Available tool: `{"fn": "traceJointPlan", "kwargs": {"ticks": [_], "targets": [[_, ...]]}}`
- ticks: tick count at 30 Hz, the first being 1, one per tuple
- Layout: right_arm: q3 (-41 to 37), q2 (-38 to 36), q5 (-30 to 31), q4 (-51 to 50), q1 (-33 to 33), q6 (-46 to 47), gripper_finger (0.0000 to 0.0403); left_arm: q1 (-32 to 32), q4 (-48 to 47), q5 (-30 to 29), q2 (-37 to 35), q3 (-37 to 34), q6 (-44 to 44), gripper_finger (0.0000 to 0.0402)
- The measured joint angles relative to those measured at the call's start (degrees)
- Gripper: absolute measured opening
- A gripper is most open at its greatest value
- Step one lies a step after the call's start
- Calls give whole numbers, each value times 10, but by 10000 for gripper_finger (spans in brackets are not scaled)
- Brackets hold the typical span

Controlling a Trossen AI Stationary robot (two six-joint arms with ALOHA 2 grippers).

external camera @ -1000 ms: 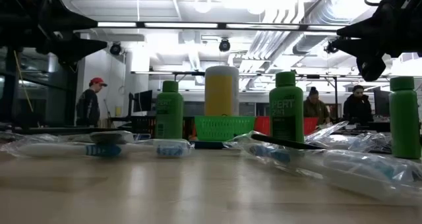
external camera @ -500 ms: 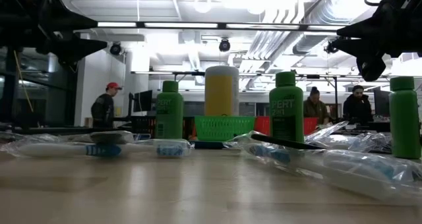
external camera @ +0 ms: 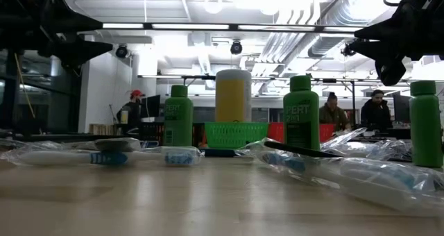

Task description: Pick & Place Travel size toiletries

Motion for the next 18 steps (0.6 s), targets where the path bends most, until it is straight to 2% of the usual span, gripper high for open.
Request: {"fn": "traceJointPlan", "kwargs": {"ticks": [18], "targets": [[0, 0, 0, 0, 0, 0, 120, 0, 0, 2, 0, 0, 0, 246]]}}
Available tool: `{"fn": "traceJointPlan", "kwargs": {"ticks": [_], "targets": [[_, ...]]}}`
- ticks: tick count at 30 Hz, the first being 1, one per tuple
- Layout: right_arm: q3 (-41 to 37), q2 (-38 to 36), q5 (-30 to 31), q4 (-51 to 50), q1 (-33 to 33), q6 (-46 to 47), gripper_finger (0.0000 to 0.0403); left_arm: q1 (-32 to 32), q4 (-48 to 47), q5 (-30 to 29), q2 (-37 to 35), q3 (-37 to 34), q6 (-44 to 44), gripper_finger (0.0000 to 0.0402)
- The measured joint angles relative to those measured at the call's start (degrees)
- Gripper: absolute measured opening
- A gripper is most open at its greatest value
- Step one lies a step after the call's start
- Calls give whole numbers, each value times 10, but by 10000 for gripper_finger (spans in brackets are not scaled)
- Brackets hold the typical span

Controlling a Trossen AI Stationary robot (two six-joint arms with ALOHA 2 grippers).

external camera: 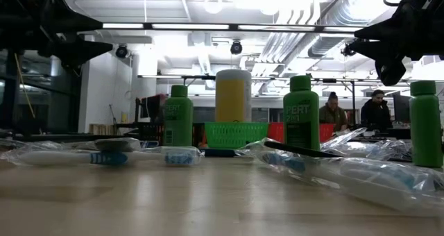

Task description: Pick & Place Travel size toiletries

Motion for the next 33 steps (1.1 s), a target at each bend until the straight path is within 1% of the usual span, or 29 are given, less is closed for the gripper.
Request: {"fn": "traceJointPlan", "kwargs": {"ticks": [3, 5, 7, 11, 14, 17, 19, 22, 25, 28, 33], "targets": [[0, 0, -3, 5, 0, 23, 120, 0, 0, 0, 0, 0, 0, 246], [0, 0, -21, 23, 0, 65, 120, 0, 0, 0, 0, 0, 0, 246], [0, 0, -41, 39, 0, 86, 120, 0, 0, 0, 0, 0, 0, 246], [0, 0, -40, 78, 0, 91, 120, 0, 0, 0, 0, 0, 0, 246], [6, 0, -32, 72, 0, 104, 120, 0, 0, 0, 0, 0, 0, 246], [32, 0, -70, 60, 0, 90, 120, 0, 0, 0, 0, 0, 0, 246], [49, 0, -88, 41, 0, 88, 120, 0, 0, 0, 0, 0, 0, 246], [84, 4, -88, -5, 0, 97, 120, 0, 0, 0, 0, 0, 0, 246], [129, 24, -90, -68, 6, 108, 113, 0, 0, -1, 0, 0, 0, 246], [180, 62, -98, -124, 17, 112, 97, 0, 0, -1, 0, 0, 0, 246], [272, 144, -132, -236, 37, 137, 70, 0, 0, -1, 0, 0, 0, 246]]}}
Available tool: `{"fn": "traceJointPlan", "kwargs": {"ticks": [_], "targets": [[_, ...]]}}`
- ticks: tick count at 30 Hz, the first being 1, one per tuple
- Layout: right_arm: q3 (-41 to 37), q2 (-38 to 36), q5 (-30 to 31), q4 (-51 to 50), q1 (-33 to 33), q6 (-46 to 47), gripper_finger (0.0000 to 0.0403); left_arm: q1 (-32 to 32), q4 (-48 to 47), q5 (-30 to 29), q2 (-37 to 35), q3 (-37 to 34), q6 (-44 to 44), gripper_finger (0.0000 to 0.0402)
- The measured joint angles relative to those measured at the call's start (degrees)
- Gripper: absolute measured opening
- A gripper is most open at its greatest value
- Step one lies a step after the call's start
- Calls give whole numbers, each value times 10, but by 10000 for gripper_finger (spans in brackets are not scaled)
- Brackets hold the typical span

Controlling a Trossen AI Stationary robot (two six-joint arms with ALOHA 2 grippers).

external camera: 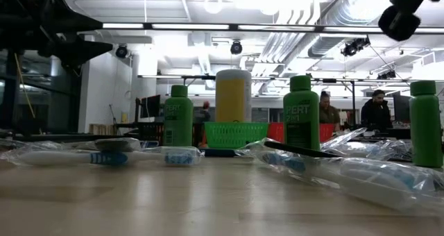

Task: Pick & Place Travel size toiletries
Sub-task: Put the green shampoo into the yellow bin

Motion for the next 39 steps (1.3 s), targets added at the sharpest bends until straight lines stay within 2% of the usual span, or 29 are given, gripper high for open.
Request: {"fn": "traceJointPlan", "kwargs": {"ticks": [6, 10, 15, 18, 24, 27, 35, 39], "targets": [[107, 113, -90, -157, 13, 30, 61, 0, 0, -2, 0, 0, 0, 246], [165, 185, -170, -241, 15, -16, 73, 0, 0, -2, 0, 0, 0, 246], [216, 267, -227, -272, 15, -94, 94, 0, 0, -2, 0, 0, 0, 246], [252, 322, -231, -297, 15, -139, 103, 0, 0, -2, 0, 0, 0, 246], [332, 421, -223, -424, 15, -250, 122, 0, 0, -1, 0, 0, 0, 246], [357, 464, -202, -466, 15, -287, 138, 0, 0, -1, 0, 0, 0, 246], [364, 555, -195, -498, 15, -430, 214, 0, 0, 1, 0, 0, 0, 246], [364, 598, -195, -497, 14, -471, 239, 0, 0, 1, 0, 0, 0, 246]]}}
